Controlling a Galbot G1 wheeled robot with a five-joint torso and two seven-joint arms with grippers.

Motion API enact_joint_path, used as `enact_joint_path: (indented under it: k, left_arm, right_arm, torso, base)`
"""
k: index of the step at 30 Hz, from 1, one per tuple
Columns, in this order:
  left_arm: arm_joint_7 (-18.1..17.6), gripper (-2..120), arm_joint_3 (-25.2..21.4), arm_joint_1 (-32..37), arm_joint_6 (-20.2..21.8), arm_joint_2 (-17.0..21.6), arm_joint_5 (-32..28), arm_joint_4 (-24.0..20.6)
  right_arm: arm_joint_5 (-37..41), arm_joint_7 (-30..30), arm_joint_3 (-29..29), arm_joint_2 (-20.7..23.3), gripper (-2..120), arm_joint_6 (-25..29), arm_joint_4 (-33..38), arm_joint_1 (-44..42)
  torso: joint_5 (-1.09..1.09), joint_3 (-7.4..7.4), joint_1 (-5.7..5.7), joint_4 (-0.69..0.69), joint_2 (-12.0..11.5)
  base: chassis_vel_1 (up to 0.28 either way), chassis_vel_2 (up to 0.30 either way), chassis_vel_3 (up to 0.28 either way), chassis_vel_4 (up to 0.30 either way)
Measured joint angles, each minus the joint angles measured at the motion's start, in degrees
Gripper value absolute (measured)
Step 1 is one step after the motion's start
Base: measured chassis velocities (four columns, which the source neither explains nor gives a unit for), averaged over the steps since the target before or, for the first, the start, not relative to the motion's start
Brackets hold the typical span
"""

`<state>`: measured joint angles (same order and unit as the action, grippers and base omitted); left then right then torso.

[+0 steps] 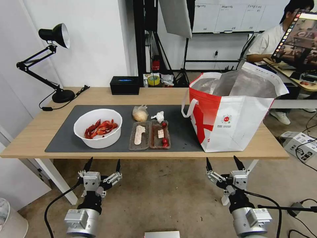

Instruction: Pick up the trash from the table and place it into the takeout bag.

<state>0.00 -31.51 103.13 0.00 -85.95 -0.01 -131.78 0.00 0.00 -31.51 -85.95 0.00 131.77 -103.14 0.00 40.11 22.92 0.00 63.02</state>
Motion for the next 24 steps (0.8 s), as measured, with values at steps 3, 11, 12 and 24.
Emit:
enact_joint_path:
  k: [3, 11, 12, 24]
  left_arm:
    - [0.0, 100, 0.0, 0.0, 0.0, 0.0, 0.0, 0.0]
    - [0.0, 100, 0.0, 0.0, 0.0, 0.0, 0.0, 0.0]
    - [0.0, 100, 0.0, 0.0, 0.0, 0.0, 0.0, 0.0]
    - [-4.06, 100, 0.29, 0.22, 5.28, -0.42, -2.63, -1.56]
  right_arm:
    - [0.0, 0.0, 0.0, 0.0, 100, 0.0, 0.0, 0.0]
    - [0.0, 0.0, 0.0, 0.0, 100, 0.0, 0.0, 0.0]
    - [0.0, 0.0, 0.0, 0.0, 100, 0.0, 0.0, 0.0]
    - [4.44, 0.78, 2.02, 6.89, 100, -5.64, -1.29, 4.44]
  torso:
    - [0.0, 0.0, 0.0, 0.0, 0.0]
    - [0.0, 0.0, 0.0, 0.0, 0.0]
    - [0.0, 0.0, 0.0, 0.0, 0.0]
    - [0.01, 0.0, 0.0, 0.01, 0.0]
  base:
    - [0.0, 0.0, 0.0, 0.0]
    - [0.0, 0.0, 0.0, 0.0]
    - [0.0, 0.0, 0.0, 0.0]
    - [0.0, 0.0, 0.0, 0.0]
